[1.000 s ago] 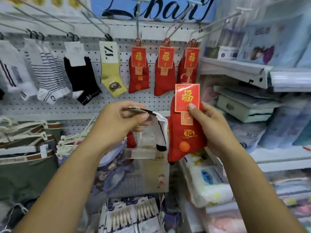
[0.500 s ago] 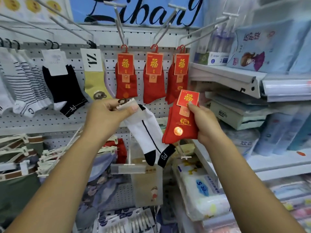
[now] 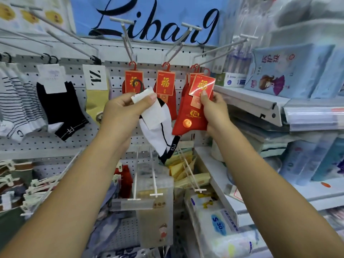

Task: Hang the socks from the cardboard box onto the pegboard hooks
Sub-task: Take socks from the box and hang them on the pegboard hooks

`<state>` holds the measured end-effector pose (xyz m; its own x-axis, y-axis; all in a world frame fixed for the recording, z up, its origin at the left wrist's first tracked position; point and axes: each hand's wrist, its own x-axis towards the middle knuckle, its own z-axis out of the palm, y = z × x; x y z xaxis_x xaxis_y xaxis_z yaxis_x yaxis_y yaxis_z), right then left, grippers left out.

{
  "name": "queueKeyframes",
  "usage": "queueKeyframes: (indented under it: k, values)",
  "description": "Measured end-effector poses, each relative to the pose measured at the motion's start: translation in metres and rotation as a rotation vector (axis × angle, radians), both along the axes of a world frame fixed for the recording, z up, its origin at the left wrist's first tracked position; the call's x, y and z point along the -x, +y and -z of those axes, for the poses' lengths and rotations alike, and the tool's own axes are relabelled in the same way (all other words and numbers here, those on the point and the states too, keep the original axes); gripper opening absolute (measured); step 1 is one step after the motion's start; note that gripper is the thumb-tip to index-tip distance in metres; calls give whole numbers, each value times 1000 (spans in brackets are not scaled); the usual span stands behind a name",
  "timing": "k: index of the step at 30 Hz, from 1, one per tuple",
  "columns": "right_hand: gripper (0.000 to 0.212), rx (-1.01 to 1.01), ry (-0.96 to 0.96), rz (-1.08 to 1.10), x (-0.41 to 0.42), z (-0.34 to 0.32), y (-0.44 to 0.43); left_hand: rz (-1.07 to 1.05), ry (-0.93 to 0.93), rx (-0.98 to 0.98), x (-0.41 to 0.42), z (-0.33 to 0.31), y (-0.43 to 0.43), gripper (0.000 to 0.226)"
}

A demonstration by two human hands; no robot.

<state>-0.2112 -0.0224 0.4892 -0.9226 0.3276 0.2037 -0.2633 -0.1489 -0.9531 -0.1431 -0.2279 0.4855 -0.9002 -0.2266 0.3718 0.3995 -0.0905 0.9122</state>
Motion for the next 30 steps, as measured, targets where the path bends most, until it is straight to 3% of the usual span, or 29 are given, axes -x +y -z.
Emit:
queueKeyframes:
  k: [4,7,9,13,17,22,30]
  values:
    - [38,3,34,7,23,-13,-5,33,-8,-128,3,-7,6,3]
    - [29,-41,53,-1,33,-14,-6,5,-31,-153,6,-5,12,6]
    - [25,-107,60,16,38,-8,-5,-21,-29,-136,10,-1,16,9]
    - [35,-219,78,102,49,5,6,-33,-46,-82,15,5,21,21]
    - [35,-470,83,268,43,13,14,-6,-60,-75,14,2,21,24]
    - [43,-548,174,349,7,36,-3,34,-76,-93,10,0,12,25]
    - [26,-593,368,-225,-62,5,-78,64,-100,-224,-13,-5,-31,24]
